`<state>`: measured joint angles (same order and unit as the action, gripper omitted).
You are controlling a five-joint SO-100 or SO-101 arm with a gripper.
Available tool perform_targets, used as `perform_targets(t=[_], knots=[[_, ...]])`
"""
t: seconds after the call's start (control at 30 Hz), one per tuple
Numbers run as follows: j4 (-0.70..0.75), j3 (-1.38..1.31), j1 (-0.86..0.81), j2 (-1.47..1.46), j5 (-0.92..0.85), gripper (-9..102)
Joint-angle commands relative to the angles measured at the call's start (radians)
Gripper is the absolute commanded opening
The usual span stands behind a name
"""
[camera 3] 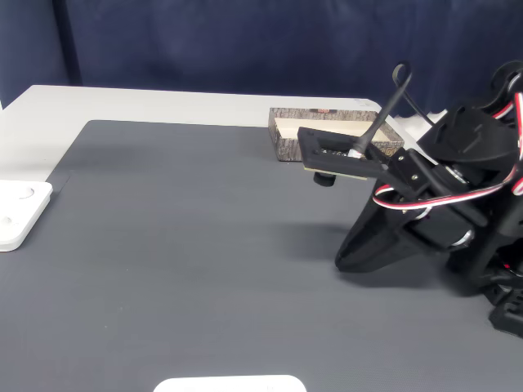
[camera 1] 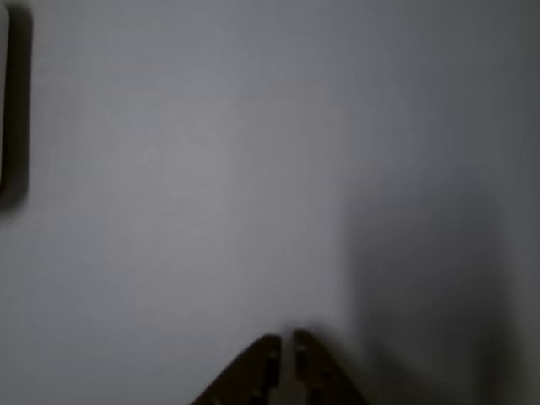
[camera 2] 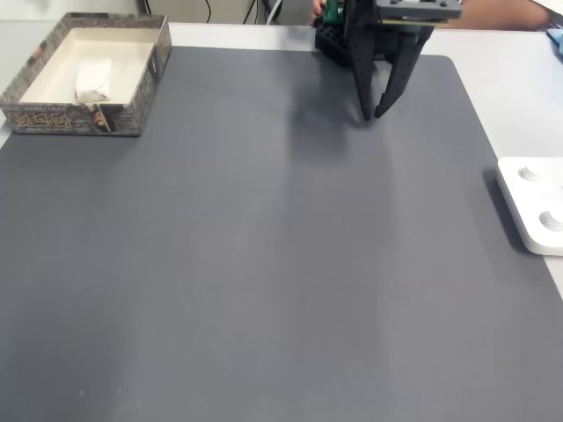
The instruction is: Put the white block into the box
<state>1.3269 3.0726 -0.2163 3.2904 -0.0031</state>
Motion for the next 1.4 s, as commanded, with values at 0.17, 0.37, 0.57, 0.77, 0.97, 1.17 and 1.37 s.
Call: perform_targets(t=[0.17, 0.37, 0.57, 0.77, 0.97, 1.17, 1.37], knots=[[0.005, 0.02, 0.057, 0.034, -0.018, -2], [0.005, 0.02, 0.109, 0.034, -0.018, -2], [0.005, 0.02, 0.163, 0.034, -0.02, -2], [0.005, 0.02, 0.172, 0.034, -0.021, -2], [0.005, 0.02, 0.176, 0.034, -0.032, -1], [0.005, 0.02, 0.176, 0.034, -0.032, -1], [0.005, 0.02, 0.176, 0.034, -0.032, -1]])
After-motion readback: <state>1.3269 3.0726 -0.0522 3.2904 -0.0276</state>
